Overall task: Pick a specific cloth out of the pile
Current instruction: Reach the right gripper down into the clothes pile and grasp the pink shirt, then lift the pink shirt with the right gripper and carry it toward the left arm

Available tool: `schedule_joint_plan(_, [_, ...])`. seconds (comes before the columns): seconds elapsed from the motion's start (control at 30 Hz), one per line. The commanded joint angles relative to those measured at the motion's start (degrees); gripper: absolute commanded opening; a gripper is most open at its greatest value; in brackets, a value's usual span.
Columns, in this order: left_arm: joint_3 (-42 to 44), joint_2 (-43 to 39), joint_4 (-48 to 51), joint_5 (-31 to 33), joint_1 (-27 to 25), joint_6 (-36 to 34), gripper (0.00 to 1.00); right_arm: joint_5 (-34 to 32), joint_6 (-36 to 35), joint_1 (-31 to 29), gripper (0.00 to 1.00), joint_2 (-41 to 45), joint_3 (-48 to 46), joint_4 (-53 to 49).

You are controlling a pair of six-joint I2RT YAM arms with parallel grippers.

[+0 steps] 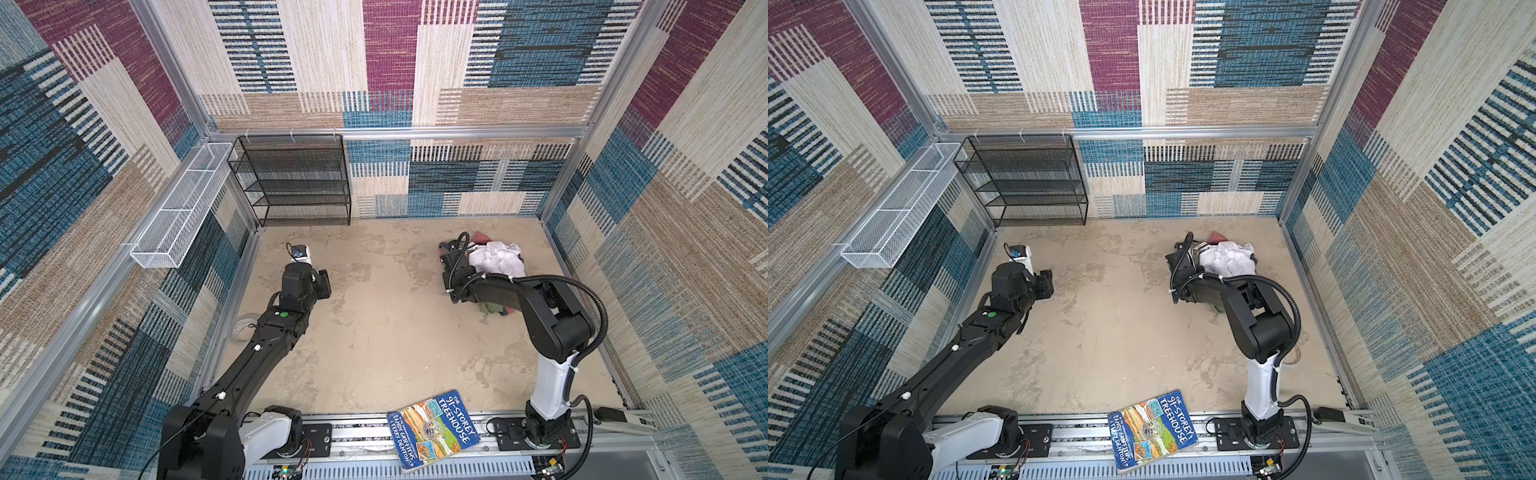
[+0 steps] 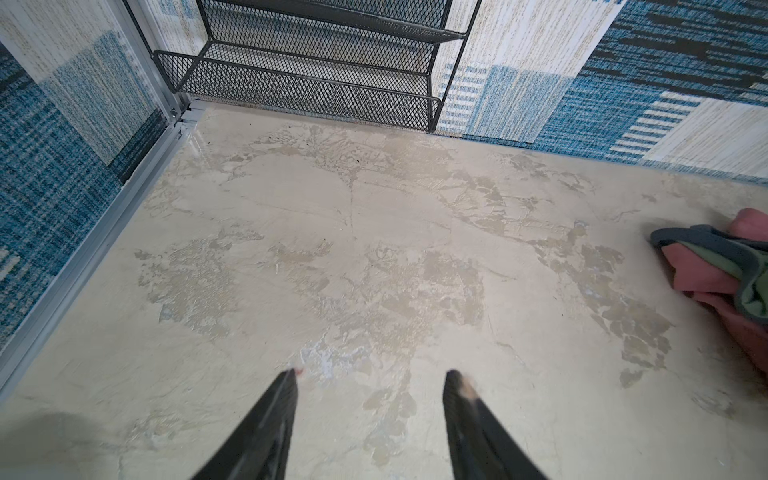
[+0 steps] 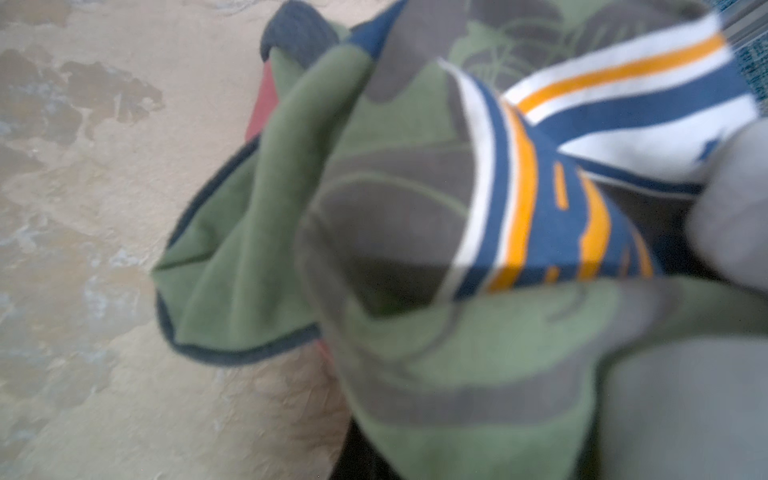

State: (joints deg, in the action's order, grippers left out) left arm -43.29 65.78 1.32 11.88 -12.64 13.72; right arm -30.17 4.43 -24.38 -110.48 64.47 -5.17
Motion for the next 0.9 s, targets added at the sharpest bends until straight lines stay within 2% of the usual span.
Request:
schedule_joint_plan(0.0, [0.09,-0.63,0.09,0.78,0.00,-1.04,0.59,-1.44,0.32,-0.02,0.00,0.89,-0.26,1.80])
schedule_joint_plan(0.17, [0.09,-0.60,0.02,0.84,-0.01,-1.06,0.59,0.53,1.17,-0.01,0.00,3.37,-0.89,1.84])
schedule_joint_plan(0.37, [0.49,-0.78,0.37,0.97,0.03,-0.97,0.59,7.07,2.86,0.03,0.00,8.16,-2.11,1.39])
schedule_joint_plan(0.57, [0.74,-1.48,0.35,1.22,-0.01,-1.22,0.59,10.26,3.56,0.36,0.00,12.82,-2.52,0.38])
schedule_joint_plan(0.87, [1.28,-2.28,0.48,1.39,-0.01,-1.26,0.60,18.26,4.95,4.77,0.00,19.74,-2.51,-1.00])
